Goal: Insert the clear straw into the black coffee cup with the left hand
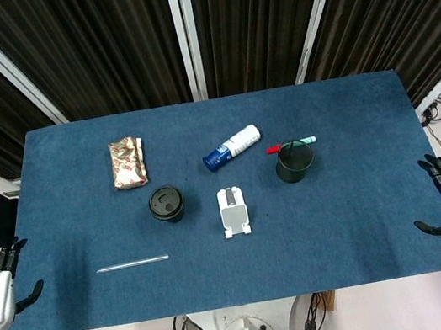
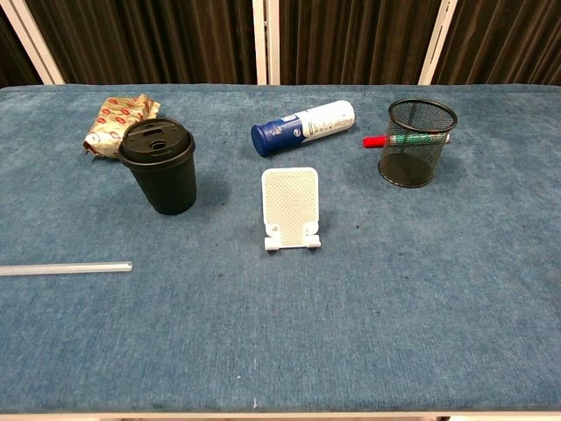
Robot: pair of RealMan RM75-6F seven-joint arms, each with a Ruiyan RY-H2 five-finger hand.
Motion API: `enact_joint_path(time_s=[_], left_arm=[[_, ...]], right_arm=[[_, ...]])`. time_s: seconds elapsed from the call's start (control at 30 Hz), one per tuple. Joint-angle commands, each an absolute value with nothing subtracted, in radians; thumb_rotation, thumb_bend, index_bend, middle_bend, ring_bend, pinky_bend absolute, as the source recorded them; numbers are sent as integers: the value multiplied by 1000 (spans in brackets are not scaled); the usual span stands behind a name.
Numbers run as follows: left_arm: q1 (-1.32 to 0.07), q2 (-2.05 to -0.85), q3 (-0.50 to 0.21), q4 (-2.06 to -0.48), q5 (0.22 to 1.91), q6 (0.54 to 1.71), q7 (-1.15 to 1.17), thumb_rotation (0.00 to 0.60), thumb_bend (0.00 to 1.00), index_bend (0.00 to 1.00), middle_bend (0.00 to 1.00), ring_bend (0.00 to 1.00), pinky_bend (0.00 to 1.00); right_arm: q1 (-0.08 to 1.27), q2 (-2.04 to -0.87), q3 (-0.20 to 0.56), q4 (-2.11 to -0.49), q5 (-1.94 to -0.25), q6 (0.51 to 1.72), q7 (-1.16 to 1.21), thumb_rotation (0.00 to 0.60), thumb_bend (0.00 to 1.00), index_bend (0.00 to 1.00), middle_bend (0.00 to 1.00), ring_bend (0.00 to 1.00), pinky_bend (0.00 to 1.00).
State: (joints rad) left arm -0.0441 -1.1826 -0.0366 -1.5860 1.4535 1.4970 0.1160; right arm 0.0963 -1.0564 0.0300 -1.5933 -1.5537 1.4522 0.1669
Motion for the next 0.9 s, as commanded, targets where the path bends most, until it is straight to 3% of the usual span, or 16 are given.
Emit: enact_joint_path(time_s=[0.03,0.27,0.47,0.63,0.9], left_arm=[[-52,-1189,-39,-1595,1453,1489,132,600,193,193,132,8,0],[-95,-1245,-45,-1634,1482,1473,348,600,172,299,171,42,0],[-161,-1313,-44,-1701,1478,1382,514,600,146,341,175,46,0],[-213,-1379,-54,-1753,1403,1297,693,600,143,403,175,47,0],[-268,-1494,-60,-1758,1284,1229,829,600,158,410,175,46,0]], right_arm=[[99,-1050,35,-1597,-1550,1451,162,600,221,0,66,0,25],[103,-1010,56,-1627,-1541,1465,136,600,221,0,66,0,24],[109,-990,64,-1644,-1533,1460,129,600,222,0,66,0,25],[112,-982,66,-1654,-1529,1453,120,600,222,0,66,0,25],[120,-981,67,-1658,-1514,1431,108,600,221,0,66,0,24]])
